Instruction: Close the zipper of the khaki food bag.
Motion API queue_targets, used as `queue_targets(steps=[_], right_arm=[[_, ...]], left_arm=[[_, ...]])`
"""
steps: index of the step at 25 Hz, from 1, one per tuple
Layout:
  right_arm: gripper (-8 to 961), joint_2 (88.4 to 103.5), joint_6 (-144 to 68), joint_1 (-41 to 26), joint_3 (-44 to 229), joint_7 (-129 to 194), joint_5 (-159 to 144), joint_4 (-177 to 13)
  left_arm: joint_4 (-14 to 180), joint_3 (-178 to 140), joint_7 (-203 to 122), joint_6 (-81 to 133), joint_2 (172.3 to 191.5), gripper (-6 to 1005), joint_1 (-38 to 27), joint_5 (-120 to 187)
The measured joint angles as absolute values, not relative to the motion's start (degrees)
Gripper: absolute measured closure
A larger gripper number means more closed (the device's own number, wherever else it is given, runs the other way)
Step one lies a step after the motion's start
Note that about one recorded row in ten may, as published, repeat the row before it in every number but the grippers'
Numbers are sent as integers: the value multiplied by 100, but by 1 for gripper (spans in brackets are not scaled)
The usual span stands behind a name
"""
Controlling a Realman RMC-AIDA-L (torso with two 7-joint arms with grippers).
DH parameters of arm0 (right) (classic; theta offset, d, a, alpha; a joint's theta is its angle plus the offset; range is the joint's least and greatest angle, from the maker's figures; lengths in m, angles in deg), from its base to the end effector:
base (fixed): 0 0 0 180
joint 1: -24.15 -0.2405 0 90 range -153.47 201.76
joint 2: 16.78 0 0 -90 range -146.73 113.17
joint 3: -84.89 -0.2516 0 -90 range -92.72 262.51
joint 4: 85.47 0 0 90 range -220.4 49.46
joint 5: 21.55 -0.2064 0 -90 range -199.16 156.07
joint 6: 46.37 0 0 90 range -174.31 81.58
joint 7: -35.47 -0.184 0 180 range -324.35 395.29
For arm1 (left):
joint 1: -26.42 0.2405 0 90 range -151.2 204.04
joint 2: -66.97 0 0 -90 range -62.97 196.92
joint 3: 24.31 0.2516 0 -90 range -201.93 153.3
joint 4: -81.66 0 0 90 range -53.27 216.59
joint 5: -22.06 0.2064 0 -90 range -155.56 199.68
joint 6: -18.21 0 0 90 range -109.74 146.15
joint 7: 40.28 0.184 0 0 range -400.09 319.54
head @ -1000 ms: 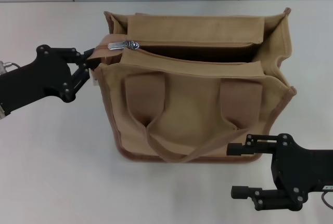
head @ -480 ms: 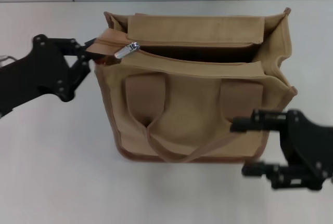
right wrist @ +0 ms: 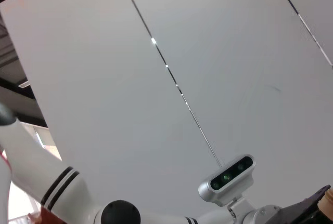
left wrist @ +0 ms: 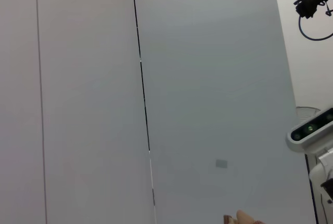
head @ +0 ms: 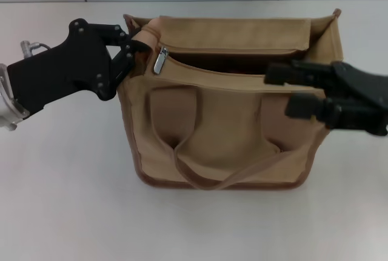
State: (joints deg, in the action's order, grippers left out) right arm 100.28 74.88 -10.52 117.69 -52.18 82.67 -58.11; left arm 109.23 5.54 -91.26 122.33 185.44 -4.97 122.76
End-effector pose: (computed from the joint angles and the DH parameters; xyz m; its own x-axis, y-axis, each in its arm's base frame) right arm 0.1657 0.2815 0.0121 0.4983 -0.4442 -0.7446 -0.2382 -0.8959 0.3750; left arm -0.1973 0.3250 0.0029 0.6375 -0.1512 0.7554 0.1813 -0.9235 -0.3379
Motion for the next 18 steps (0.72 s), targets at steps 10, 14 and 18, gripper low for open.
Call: queue_targets(steps=[10,14,18], right_arm=[[261,9913,6855,-1608,11836,-7256,8259,-5260],[260,9846,6729,-1880,11855,-8080,8382,-5245],[260,9807,6351,-2073,11880,-8750,8537,-5339]], left_arm=[[10932,437,-9272,12248,18521,971,-355,12254],[10915,435,-9151,12321,18535,968,-259,12102],[10654,451,-8922,12344,18547,966,-208,11832]])
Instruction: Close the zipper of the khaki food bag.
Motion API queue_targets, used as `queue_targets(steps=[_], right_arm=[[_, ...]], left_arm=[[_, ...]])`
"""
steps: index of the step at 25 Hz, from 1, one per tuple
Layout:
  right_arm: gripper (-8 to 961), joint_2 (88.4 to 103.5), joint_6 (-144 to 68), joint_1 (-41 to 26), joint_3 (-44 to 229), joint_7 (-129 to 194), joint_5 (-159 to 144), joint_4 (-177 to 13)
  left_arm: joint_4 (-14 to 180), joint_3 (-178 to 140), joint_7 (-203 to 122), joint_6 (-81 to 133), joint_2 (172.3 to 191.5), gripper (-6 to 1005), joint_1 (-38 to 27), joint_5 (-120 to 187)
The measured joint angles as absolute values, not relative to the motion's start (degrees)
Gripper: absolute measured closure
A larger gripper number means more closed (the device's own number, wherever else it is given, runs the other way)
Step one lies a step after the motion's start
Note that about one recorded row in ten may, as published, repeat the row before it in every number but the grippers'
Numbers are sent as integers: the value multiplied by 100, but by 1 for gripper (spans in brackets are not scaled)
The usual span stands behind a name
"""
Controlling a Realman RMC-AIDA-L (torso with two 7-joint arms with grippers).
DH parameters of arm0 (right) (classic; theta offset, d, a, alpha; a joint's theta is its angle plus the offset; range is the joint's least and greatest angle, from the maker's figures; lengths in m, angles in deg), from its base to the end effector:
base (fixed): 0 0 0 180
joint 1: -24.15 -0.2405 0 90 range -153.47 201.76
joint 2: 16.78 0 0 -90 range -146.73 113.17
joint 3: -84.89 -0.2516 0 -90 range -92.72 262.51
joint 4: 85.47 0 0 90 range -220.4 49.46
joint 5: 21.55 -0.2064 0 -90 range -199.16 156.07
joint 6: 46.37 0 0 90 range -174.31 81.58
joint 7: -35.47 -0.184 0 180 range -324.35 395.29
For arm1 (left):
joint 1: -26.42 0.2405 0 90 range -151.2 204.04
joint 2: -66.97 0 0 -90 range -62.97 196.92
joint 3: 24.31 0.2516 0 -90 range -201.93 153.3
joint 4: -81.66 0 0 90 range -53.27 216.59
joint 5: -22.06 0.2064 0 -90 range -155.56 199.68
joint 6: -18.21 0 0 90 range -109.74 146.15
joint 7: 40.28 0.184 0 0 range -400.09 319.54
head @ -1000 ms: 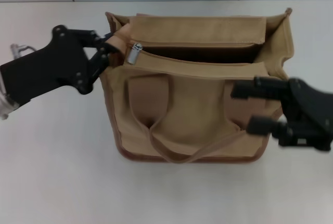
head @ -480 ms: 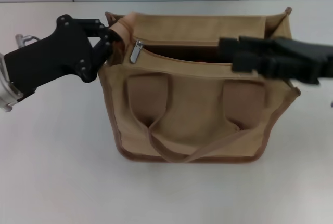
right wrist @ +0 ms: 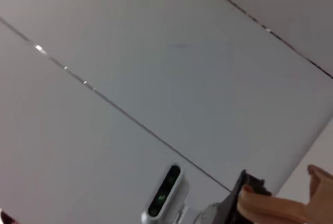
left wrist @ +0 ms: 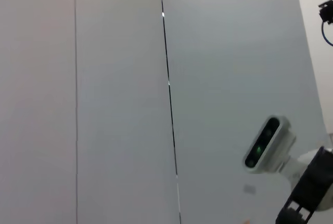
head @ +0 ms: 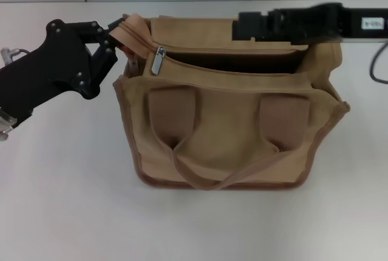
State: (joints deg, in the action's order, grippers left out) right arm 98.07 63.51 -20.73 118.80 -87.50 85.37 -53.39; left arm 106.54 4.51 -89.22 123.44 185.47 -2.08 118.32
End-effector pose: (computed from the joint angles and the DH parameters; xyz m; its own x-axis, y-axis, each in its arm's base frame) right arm 0.1279 0.3478 0.0139 0.4263 -0.7823 -0.4541 -0.5634 -0.6224 0.5433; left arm -0.2086 0.3161 0.0111 0.5792 -0.1674 0.7978 0.2588 -0.8903 -0.3747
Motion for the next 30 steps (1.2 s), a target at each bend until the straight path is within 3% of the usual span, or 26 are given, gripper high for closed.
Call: queue_targets(steps=[6,13,30], right_arm=[[430,9818,6046,-2294,12353,-9529,8541,-5377],[665,9943,5513,-2456,12822,-10454,8541,-5383],[665,10145,4738,-2728,13335,-10906,8548,-5411]], left_arm=[[10380,454,-8808,12353,18552,963,-214,11747],[10114,434,-8702,12322,18556,959,-202,11564],[9798,438,-8536,12341,18573,949,-353,11529]])
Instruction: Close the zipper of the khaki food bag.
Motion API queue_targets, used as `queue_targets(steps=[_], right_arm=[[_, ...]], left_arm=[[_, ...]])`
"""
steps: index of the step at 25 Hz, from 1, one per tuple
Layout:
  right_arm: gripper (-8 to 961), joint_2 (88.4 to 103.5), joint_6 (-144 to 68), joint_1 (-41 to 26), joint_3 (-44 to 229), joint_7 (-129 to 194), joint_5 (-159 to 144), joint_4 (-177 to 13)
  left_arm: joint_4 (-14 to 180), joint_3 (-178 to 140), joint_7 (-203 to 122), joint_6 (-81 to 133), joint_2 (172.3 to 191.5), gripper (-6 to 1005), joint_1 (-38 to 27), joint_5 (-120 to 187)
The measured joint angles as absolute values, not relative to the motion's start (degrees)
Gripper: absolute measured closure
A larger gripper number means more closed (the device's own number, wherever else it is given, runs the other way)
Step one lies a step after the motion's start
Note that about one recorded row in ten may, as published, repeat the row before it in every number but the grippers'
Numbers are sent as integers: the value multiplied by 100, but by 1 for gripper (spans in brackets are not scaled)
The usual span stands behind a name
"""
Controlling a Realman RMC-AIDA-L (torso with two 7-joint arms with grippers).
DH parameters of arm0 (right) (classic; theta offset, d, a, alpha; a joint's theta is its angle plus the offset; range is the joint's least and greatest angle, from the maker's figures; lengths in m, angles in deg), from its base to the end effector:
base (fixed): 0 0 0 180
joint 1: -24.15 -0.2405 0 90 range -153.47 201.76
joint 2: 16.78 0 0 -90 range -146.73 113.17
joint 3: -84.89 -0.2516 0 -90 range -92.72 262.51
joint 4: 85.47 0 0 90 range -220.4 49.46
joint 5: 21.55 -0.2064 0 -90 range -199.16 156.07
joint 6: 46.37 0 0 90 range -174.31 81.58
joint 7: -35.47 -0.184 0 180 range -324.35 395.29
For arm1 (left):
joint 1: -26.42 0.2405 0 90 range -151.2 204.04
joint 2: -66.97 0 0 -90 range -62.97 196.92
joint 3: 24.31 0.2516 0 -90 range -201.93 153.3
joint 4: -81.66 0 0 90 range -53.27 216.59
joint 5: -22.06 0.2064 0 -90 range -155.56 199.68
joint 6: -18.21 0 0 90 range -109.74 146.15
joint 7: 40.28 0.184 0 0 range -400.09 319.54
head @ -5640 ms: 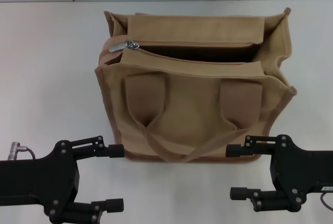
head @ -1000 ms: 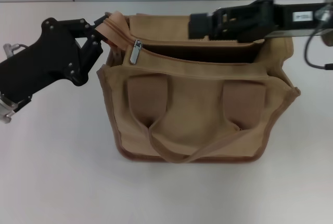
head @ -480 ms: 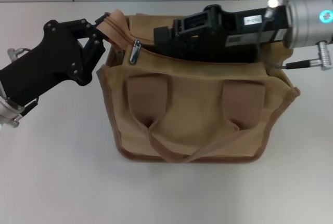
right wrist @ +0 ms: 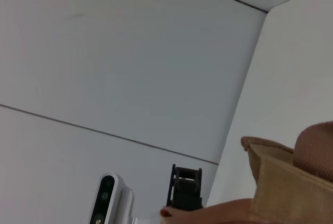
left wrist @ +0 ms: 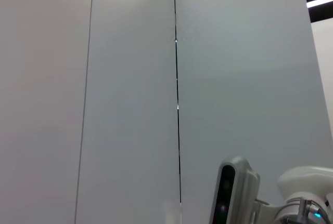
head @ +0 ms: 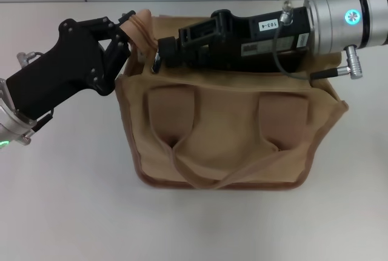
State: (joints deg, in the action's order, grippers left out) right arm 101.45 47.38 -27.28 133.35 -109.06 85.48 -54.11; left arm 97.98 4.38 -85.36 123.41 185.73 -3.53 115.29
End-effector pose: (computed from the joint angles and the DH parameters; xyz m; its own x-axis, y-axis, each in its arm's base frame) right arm 0.0935 0.3702 -0.0538 0.2804 -0.9438 -0.1750 -0.7923 -0.3305 0.5129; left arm -0.1998 0.3139 -0.0028 0.4947 -0.1564 0.8549 0.3144 -0.8848 -0.3439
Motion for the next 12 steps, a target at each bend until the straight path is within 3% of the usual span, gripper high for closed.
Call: queue_targets(steps=[12], right_arm=[[681,10201,4462,-2807,13626,-10959,8536,-5409]], left_arm=[[9477,469,-8448,12350,18592,942,-709,11522]])
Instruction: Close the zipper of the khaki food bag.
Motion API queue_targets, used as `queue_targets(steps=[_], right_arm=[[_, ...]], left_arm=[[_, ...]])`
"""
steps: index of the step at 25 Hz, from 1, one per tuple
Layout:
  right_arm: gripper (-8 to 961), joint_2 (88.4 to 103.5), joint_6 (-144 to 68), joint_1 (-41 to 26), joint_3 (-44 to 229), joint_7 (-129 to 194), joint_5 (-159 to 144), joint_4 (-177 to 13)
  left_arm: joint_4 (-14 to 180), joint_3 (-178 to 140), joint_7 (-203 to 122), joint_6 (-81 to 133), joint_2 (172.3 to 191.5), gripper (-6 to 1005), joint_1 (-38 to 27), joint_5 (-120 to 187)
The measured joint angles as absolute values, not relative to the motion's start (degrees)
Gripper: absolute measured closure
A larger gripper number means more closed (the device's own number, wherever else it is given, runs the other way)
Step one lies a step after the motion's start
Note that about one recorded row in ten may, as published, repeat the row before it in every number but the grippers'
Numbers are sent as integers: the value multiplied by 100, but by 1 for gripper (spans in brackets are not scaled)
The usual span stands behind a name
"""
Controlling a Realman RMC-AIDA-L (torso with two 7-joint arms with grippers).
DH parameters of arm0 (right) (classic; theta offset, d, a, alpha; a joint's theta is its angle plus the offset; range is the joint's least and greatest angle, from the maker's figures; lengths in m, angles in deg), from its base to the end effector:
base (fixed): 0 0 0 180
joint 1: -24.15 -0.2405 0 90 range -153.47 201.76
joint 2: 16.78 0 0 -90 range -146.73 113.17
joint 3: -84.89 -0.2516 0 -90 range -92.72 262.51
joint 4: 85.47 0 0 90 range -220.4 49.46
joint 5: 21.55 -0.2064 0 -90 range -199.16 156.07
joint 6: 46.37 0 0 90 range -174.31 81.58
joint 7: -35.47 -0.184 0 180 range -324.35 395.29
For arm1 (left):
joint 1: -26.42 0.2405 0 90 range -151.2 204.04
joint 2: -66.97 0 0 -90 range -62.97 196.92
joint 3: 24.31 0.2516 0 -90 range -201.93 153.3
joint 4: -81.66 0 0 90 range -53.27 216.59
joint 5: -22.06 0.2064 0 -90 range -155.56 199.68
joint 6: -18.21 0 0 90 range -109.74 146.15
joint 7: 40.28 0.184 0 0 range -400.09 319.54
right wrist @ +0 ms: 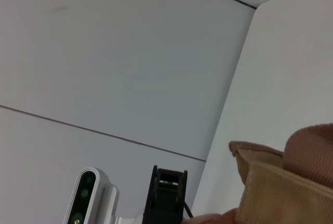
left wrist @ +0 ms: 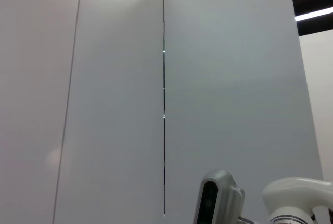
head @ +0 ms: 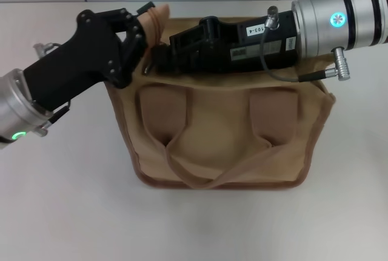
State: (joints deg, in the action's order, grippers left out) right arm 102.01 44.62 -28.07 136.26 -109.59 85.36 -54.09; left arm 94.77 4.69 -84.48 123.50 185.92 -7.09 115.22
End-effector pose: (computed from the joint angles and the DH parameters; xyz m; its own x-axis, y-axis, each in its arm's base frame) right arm 0.0897 0.3718 -0.0653 0.2928 -0.9421 -0.1636 -0.8103 -0.3353 0.4806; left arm -0.1794 0.3199 -0.0119 0.4610 -0.1540 0.8739 0.2814 -0.9086 -0.3086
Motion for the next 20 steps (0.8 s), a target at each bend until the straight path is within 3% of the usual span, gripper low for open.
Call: queue_targets(steps=[20], right_arm=[[693,10207,4564,-2491,13583,-10930,8406,-4996]], left_arm=[[9266,353,-8412,12258,18599,930,-742,11214]])
